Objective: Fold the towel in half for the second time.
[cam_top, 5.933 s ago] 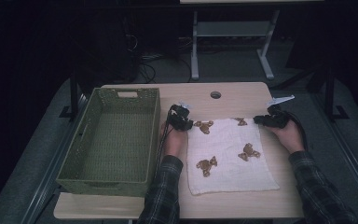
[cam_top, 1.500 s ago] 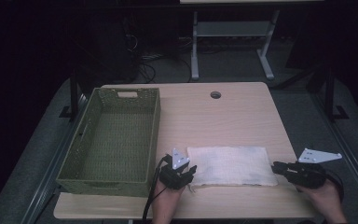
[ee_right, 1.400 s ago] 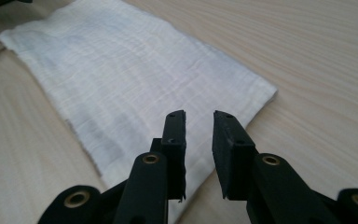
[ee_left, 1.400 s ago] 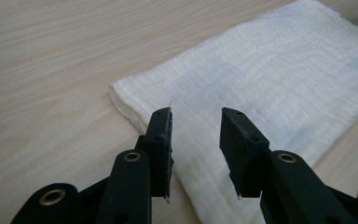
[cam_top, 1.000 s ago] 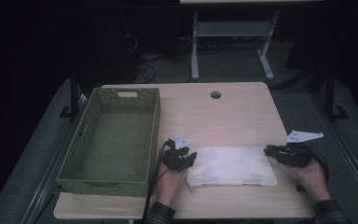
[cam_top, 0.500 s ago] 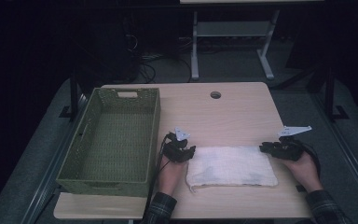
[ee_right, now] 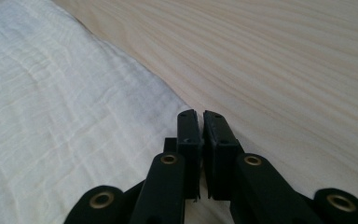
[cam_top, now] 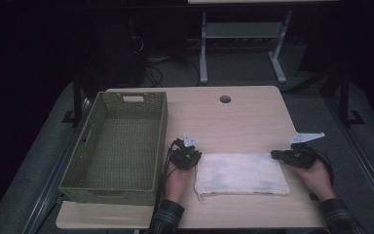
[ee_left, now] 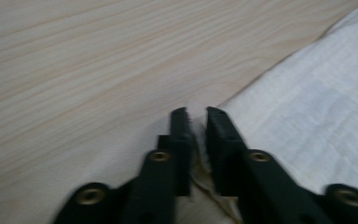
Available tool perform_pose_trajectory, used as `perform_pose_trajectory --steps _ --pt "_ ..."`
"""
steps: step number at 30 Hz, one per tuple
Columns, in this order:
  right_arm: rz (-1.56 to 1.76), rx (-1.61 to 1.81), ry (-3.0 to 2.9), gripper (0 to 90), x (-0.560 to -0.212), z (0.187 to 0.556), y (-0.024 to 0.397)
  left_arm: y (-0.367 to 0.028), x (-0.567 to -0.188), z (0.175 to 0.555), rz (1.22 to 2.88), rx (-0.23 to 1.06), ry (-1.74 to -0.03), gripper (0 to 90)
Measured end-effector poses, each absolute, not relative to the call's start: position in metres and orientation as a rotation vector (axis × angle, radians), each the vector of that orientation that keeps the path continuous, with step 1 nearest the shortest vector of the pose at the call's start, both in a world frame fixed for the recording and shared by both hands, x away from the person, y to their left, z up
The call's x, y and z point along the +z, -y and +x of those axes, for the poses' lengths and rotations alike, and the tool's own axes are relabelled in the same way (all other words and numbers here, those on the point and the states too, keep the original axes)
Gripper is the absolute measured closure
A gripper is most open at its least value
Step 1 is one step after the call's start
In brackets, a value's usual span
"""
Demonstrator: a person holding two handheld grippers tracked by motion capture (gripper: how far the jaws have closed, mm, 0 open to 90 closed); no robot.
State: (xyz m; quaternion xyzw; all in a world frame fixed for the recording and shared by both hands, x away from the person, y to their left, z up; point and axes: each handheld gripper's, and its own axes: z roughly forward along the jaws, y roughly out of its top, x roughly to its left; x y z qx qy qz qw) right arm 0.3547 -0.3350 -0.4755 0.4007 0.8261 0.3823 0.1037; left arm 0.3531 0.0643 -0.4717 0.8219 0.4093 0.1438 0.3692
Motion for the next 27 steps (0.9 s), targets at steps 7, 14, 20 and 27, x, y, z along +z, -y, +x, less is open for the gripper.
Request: perform_pose_trajectory --steps 7,14,20,27 --pt "1.194 1.088 -2.403 86.3 -0.471 0.359 0.339 -0.064 -0.47 0.357 2.113 0.388 -1.051 86.3" --pt "1.188 1.062 -2.339 86.5 -0.46 0.372 0.341 -0.06 -0.462 0.372 2.1 0.408 -1.052 86.3" --pt "1.194 1.074 -2.297 86.5 -0.456 0.385 0.343 -0.059 -0.454 0.386 2.072 0.446 -1.053 86.2" --pt "1.193 1.109 -2.267 86.7 -0.45 0.396 0.345 -0.062 -0.448 0.4 2.047 0.472 -1.057 86.3"
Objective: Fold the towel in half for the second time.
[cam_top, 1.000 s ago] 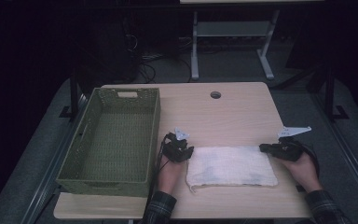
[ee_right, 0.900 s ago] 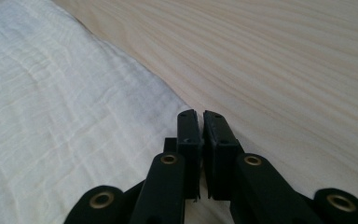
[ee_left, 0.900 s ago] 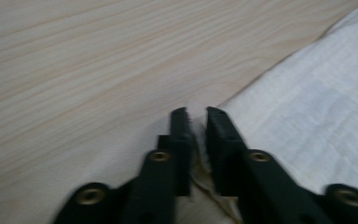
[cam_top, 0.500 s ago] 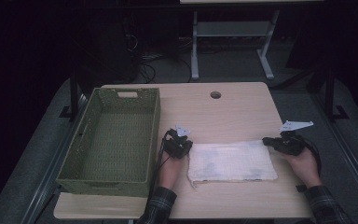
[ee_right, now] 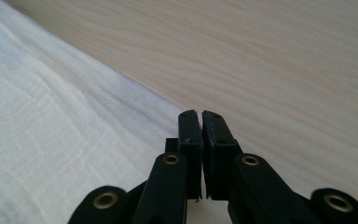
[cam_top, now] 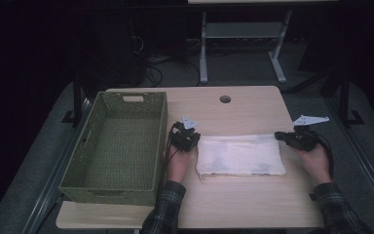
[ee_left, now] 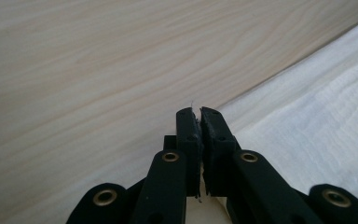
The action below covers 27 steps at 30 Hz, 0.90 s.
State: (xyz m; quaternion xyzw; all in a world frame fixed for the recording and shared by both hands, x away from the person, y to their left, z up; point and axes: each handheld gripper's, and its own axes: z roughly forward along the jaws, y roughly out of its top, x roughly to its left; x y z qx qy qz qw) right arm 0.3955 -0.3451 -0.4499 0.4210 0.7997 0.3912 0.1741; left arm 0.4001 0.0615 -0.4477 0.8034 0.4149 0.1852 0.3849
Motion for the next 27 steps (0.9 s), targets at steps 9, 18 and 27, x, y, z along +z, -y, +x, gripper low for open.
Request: perform_pose_trajectory --steps 9,18,27 --pt "1.186 1.117 -2.255 86.8 -0.445 0.391 0.344 -0.06 -0.441 0.391 2.046 0.514 -1.04 86.6" --pt "1.169 1.141 -2.258 86.9 -0.44 0.373 0.348 -0.064 -0.436 0.374 2.019 0.52 -1.013 86.6" --pt "1.159 1.133 -2.277 86.8 -0.441 0.36 0.348 -0.065 -0.434 0.359 2.036 0.55 -0.989 86.7"
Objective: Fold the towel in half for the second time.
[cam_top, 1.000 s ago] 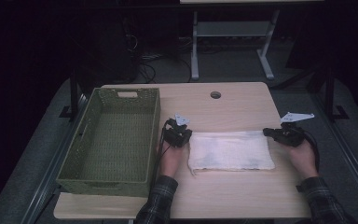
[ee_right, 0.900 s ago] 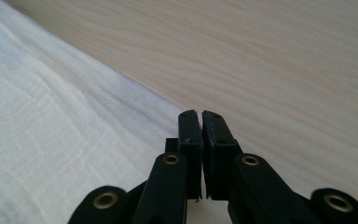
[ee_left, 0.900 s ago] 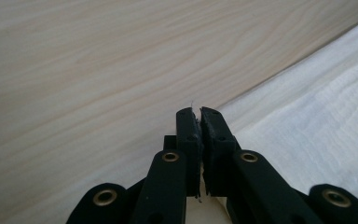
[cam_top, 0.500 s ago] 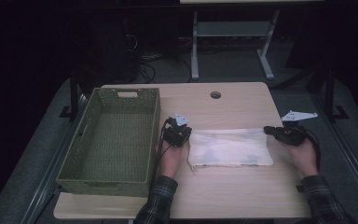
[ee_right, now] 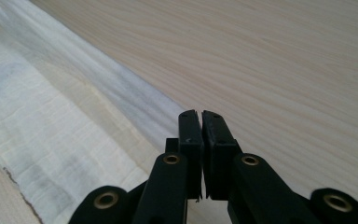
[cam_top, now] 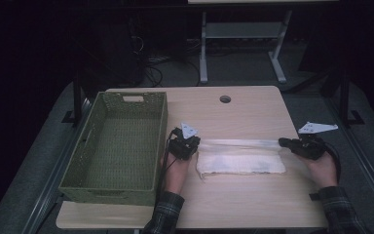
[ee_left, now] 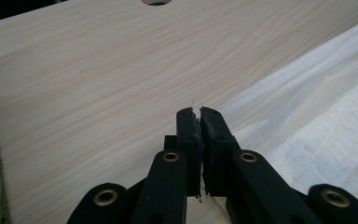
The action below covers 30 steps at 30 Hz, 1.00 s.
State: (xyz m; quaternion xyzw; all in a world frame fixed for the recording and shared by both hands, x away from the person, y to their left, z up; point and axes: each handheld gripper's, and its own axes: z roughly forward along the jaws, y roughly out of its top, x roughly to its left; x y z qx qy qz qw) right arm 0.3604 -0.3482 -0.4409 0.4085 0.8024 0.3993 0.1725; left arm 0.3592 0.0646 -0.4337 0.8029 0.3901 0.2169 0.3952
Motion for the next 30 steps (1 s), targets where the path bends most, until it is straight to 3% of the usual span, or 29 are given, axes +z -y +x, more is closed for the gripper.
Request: perform_pose_trajectory --steps 17,30 --pt "1.118 1.105 -2.314 86.7 -0.447 0.329 0.347 -0.066 -0.438 0.327 2.041 0.545 -0.957 86.7" --pt "1.105 1.133 -2.335 85.7 -0.45 0.308 0.351 -0.07 -0.445 0.312 2.011 0.456 -0.976 86.4"
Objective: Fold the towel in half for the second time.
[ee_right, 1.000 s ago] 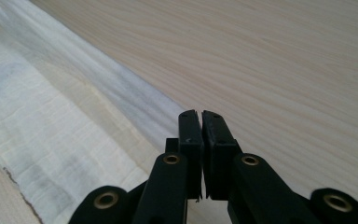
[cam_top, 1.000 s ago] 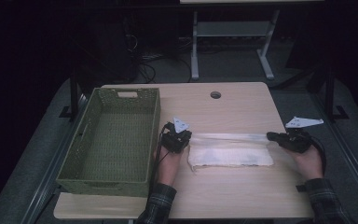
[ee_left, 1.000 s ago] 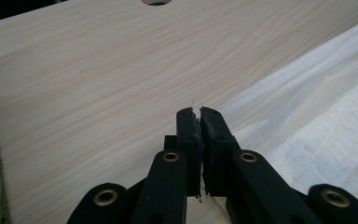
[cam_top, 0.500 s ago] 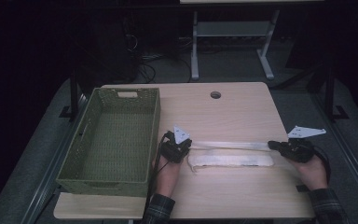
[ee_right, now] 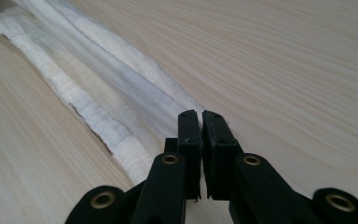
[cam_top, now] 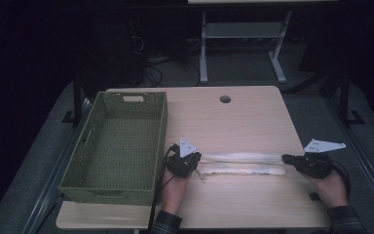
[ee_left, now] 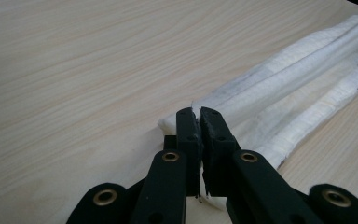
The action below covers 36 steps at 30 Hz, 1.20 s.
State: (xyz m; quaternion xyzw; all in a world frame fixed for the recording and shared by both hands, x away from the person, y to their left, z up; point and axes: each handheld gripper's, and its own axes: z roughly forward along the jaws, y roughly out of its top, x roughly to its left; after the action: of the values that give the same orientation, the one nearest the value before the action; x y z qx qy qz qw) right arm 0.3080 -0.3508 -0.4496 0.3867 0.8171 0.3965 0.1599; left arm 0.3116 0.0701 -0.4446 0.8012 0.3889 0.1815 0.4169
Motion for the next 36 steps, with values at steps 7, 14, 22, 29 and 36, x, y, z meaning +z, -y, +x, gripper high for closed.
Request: perform_pose_trajectory --steps 7,14,22,29,36 --pt "1.086 1.149 -2.349 85.3 -0.451 0.3 0.351 -0.071 -0.449 0.305 2.019 0.444 -0.982 86.2" --pt "1.098 1.133 -2.382 84.4 -0.457 0.294 0.351 -0.07 -0.458 0.301 2.045 0.425 -0.989 85.7" --pt "1.091 1.213 -2.354 78.4 -0.447 0.281 0.355 -0.074 -0.447 0.295 1.995 0.386 -0.97 73.5" --pt "1.057 1.198 -2.396 83.6 -0.448 0.286 0.34 -0.064 -0.442 0.302 1.993 0.336 -0.925 75.5" --pt "1.097 1.092 -2.477 88.0 -0.465 0.289 0.335 -0.06 -0.467 0.306 2.087 0.253 -0.919 81.2"
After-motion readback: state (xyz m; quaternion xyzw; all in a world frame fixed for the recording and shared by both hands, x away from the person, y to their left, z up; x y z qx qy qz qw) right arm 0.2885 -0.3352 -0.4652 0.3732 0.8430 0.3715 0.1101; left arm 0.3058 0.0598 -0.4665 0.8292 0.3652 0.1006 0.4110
